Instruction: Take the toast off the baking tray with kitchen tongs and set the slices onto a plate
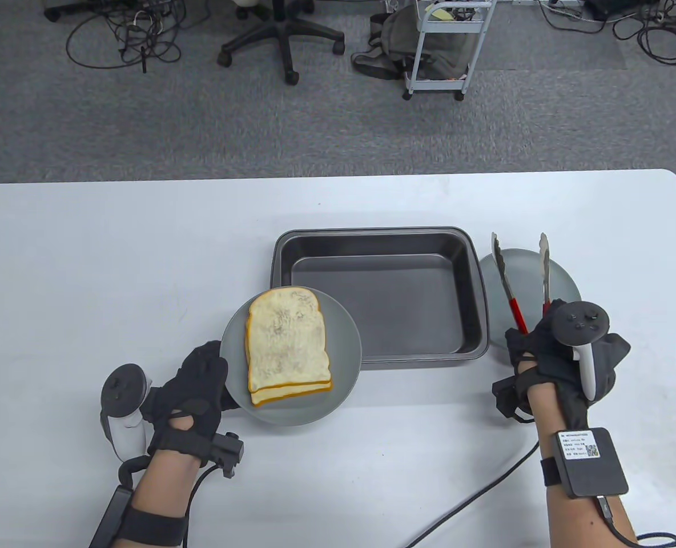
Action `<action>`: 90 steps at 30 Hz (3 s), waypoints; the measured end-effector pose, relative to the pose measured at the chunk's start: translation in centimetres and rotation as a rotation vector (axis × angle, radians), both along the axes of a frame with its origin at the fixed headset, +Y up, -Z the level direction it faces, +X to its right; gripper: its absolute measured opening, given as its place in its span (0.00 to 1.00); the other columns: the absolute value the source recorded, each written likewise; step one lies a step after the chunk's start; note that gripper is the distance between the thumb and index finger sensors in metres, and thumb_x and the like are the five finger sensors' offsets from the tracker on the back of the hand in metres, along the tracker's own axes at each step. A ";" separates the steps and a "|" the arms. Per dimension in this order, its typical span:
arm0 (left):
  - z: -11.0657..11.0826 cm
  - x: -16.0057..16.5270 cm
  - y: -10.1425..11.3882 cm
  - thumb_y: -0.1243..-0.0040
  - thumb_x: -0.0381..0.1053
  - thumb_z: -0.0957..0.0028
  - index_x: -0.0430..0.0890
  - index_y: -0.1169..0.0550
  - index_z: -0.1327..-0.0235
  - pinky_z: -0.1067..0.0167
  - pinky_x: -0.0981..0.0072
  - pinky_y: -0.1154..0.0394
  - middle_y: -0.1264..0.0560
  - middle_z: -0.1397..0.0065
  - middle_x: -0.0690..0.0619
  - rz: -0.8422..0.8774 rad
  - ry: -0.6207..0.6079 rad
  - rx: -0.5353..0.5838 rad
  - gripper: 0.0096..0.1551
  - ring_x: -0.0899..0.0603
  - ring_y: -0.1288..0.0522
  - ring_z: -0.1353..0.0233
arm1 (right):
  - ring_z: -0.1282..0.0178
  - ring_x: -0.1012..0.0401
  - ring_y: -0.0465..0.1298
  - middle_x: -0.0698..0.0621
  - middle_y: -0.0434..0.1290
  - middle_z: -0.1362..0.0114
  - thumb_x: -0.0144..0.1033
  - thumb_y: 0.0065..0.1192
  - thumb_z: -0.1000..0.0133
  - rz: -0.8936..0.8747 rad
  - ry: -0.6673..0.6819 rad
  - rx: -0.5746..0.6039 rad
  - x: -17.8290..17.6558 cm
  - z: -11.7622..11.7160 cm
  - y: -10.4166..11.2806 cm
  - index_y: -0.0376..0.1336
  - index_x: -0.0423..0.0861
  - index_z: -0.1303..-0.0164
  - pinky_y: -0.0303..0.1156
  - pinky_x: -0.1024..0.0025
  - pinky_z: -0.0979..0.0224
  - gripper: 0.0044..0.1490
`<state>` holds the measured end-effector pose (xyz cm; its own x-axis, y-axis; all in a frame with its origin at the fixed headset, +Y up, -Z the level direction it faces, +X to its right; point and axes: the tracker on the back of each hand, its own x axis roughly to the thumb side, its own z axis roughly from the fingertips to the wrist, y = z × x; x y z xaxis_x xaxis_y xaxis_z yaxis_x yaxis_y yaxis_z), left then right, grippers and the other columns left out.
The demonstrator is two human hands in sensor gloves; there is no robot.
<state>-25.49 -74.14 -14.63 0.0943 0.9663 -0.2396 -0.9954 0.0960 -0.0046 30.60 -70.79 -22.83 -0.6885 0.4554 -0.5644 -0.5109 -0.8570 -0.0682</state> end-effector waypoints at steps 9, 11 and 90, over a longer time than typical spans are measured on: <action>0.0 0.1 0.0 0.43 0.51 0.45 0.40 0.34 0.32 0.57 0.66 0.06 0.15 0.40 0.45 0.003 -0.003 -0.003 0.31 0.43 0.06 0.50 | 0.41 0.46 0.72 0.36 0.61 0.28 0.50 0.73 0.53 0.034 -0.028 -0.128 0.5 -1.1 -1.7 0.46 0.42 0.21 0.72 0.50 0.38 0.58; 0.0 0.1 0.0 0.43 0.51 0.45 0.40 0.34 0.32 0.58 0.66 0.06 0.15 0.40 0.45 0.006 -0.002 -0.003 0.31 0.43 0.06 0.50 | 0.42 0.47 0.73 0.38 0.62 0.28 0.53 0.73 0.53 0.053 -0.031 -0.133 0.7 -1.2 -1.9 0.46 0.43 0.21 0.72 0.51 0.39 0.58; -0.2 -1.0 0.7 0.44 0.52 0.45 0.42 0.34 0.31 0.56 0.66 0.07 0.15 0.39 0.46 -0.010 0.038 -0.015 0.31 0.44 0.06 0.49 | 0.14 0.40 0.57 0.45 0.59 0.14 0.62 0.71 0.57 0.380 0.691 0.354 -12.7 10.4 1.1 0.59 0.53 0.22 0.54 0.30 0.20 0.52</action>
